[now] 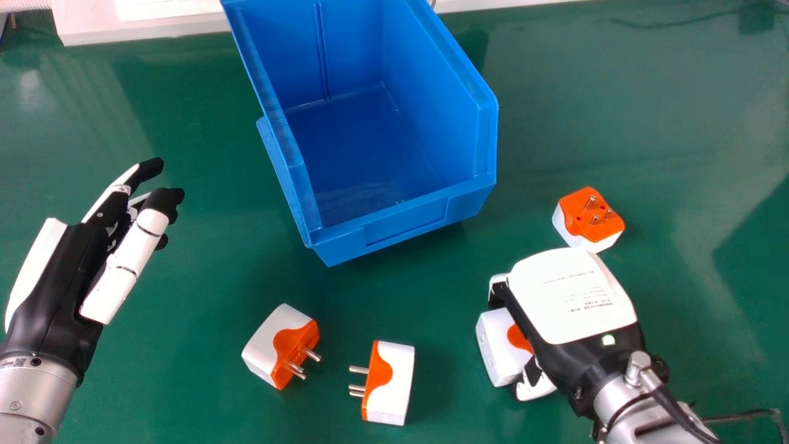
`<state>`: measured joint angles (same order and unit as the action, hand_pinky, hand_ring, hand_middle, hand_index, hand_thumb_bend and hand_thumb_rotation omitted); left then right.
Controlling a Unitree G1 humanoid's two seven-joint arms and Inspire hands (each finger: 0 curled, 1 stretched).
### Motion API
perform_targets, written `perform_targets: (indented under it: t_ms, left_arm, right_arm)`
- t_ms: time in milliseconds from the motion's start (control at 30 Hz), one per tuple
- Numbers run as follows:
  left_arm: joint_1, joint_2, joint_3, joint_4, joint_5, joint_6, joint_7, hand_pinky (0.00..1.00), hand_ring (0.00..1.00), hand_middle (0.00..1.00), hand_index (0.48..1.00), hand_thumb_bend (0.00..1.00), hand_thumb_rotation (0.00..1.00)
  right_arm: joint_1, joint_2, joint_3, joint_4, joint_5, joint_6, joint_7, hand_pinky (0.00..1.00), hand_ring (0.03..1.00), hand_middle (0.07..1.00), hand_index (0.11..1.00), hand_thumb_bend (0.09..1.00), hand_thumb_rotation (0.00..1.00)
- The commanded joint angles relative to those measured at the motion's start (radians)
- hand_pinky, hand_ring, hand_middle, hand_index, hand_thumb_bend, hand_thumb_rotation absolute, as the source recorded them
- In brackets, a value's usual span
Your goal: Pick all objects and put in blue box
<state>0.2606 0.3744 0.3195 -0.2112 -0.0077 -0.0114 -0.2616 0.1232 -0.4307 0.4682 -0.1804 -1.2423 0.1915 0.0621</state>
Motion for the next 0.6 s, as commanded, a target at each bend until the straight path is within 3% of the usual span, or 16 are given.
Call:
perform_targets:
  t_ms: [0, 267, 467, 567]
  left_arm:
    - [-0.009, 0.020, 0.003, -0.011, 0.002, -0.012, -0.002, 0.80, 0.83, 0.84, 0.912, 0.63, 0.92]
    - [-0.012, 0.020, 0.003, -0.004, 0.009, -0.019, 0.002, 0.80, 0.83, 0.84, 0.912, 0.63, 0.92]
    - [-0.014, 0.018, 0.004, 0.001, 0.005, -0.018, 0.000, 0.80, 0.83, 0.84, 0.912, 0.63, 0.92]
    - [-0.015, 0.017, 0.004, -0.002, 0.001, -0.014, -0.002, 0.81, 0.83, 0.84, 0.912, 0.63, 0.92]
  right_arm:
    - [0.035, -0.013, 0.008, 0.025, 0.007, -0.002, 0.020, 0.23, 0.278, 0.418, 0.505, 0.523, 0.00]
    - [0.068, -0.005, -0.026, -0.075, 0.042, 0.004, 0.056, 0.24, 0.316, 0.449, 0.517, 0.516, 0.00]
    - [0.116, 0.017, -0.082, -0.217, 0.113, 0.011, 0.111, 0.25, 0.335, 0.463, 0.524, 0.514, 0.00]
    - [0.138, 0.028, -0.103, -0.287, 0.137, 0.008, 0.124, 0.30, 0.387, 0.495, 0.510, 0.506, 0.00]
